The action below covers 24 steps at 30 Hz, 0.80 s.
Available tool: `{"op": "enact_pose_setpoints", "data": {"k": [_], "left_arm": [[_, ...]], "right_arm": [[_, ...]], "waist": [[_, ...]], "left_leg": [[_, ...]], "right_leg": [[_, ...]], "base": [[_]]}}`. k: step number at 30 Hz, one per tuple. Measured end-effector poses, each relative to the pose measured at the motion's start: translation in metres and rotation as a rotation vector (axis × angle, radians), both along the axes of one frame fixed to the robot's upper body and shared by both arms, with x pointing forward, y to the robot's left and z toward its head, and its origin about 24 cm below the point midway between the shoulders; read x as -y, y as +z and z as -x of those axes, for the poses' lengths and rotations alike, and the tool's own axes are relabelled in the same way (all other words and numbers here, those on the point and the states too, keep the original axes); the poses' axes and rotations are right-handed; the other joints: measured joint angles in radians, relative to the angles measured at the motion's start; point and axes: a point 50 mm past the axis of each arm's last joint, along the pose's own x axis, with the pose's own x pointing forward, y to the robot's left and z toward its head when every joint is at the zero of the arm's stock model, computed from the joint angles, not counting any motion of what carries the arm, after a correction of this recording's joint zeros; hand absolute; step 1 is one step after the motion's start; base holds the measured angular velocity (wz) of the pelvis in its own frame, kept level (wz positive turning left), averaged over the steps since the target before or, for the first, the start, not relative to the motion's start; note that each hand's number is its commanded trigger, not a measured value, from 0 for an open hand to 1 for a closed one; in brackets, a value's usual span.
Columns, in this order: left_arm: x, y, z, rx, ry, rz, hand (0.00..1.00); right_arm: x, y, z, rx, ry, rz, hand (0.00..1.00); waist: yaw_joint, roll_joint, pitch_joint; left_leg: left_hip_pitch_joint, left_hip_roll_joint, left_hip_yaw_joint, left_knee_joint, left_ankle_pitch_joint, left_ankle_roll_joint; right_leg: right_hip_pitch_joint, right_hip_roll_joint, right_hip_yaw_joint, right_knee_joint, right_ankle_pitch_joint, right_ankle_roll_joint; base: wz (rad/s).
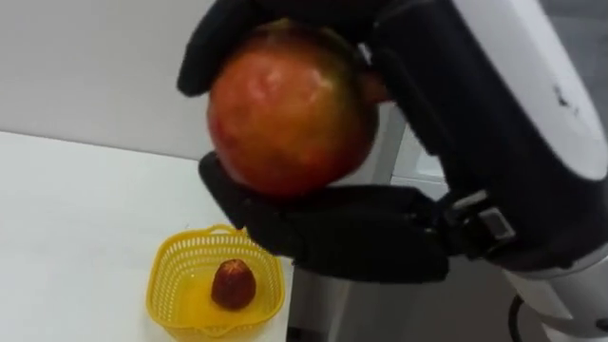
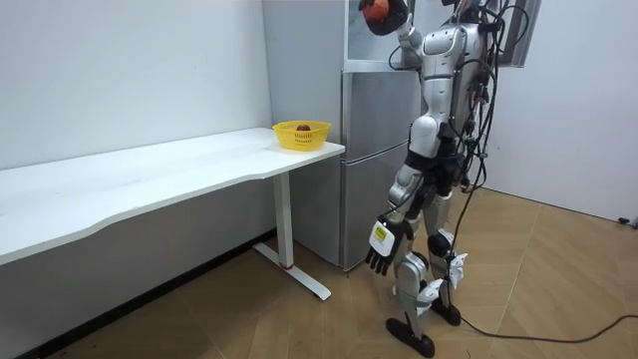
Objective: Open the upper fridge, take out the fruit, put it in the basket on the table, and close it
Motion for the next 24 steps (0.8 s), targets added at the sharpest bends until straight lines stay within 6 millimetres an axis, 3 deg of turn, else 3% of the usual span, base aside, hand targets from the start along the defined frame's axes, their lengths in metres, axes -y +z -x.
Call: {"op": "enact_pose_setpoints", "data": {"k": [7,10,17,22,24], "left_arm": [[0.001,0.000,-0.003,0.001,-0.003,0.019,0.00],[0.001,0.000,-0.001,-0.007,-0.001,0.023,0.00],[0.000,-0.001,0.006,-0.021,0.010,0.021,0.00],[-0.001,0.000,0.003,-0.017,0.009,0.017,0.00],[-0.002,0.000,0.002,-0.014,0.008,0.013,0.00]], "right_arm": [[-0.012,-0.008,0.000,-0.030,0.046,0.031,1.00],[-0.013,-0.011,-0.006,-0.053,0.034,0.052,1.00],[-0.004,-0.042,-0.055,-0.272,-0.117,0.112,1.00],[0.008,-0.071,-0.085,-0.441,-0.229,0.150,1.00],[0.017,-0.088,-0.099,-0.529,-0.296,0.170,1.00]], "waist": [[0.059,-0.011,0.0124],[0.064,-0.013,0.0138],[0.064,-0.026,0.0217],[0.095,-0.037,0.0191],[0.099,-0.047,0.0143]], "left_leg": [[-0.005,-0.001,-0.012,0.006,0.003,-0.003],[-0.011,-0.007,-0.028,0.009,0.003,-0.003],[-0.033,-0.013,-0.068,0.016,0.002,-0.003],[-0.056,-0.014,-0.076,0.038,0.003,-0.004],[-0.063,-0.016,-0.081,0.040,0.003,-0.004]], "right_leg": [[0.000,0.000,-0.005,-0.006,0.000,0.000],[0.008,-0.002,-0.024,-0.017,0.000,0.000],[0.014,-0.003,-0.062,-0.015,0.000,0.000],[-0.005,-0.003,-0.058,-0.014,0.000,0.000],[-0.008,-0.003,-0.063,-0.015,0.000,0.000]], "base": [[0.05],[0.16],[0.18],[0.06],[0.09]]}}
